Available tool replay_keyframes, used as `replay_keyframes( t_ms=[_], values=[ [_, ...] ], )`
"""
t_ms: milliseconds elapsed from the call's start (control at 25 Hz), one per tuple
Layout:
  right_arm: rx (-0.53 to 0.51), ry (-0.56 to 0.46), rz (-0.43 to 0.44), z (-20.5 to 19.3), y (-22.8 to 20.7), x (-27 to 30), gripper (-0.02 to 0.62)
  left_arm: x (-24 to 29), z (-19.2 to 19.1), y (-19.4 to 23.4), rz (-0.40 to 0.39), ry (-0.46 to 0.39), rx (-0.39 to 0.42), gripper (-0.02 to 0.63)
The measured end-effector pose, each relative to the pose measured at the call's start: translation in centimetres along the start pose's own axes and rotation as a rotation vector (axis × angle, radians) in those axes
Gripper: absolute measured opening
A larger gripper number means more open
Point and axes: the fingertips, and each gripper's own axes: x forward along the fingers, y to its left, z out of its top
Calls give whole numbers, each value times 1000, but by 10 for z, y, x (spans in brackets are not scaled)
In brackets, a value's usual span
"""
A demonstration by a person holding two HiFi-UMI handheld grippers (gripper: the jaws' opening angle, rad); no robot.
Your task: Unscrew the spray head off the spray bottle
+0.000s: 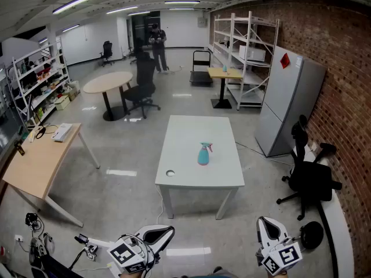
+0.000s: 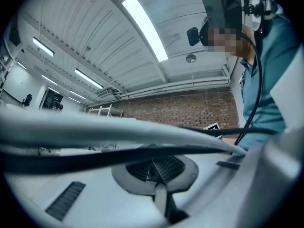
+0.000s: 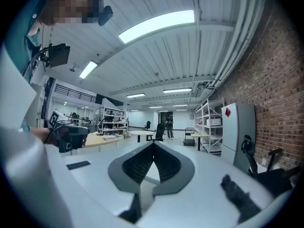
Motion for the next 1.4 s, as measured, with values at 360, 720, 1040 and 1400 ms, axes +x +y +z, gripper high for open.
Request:
replay_keyframes(
  t_ms=[360,720,1040,1400],
  values=[
    [20,3,28,-7,-26,74,0,60,-20,67,0,42,-32,6],
    [34,39,129,-29,-88,186,2,171,-55,173,69,40,-78,54],
    [14,71,281,-32,-125,275,48,251,-93,253,214,22,-110,140],
    [34,133,311,-44,-156,329,48,321,-176,347,311,167,-13,201]
  ],
)
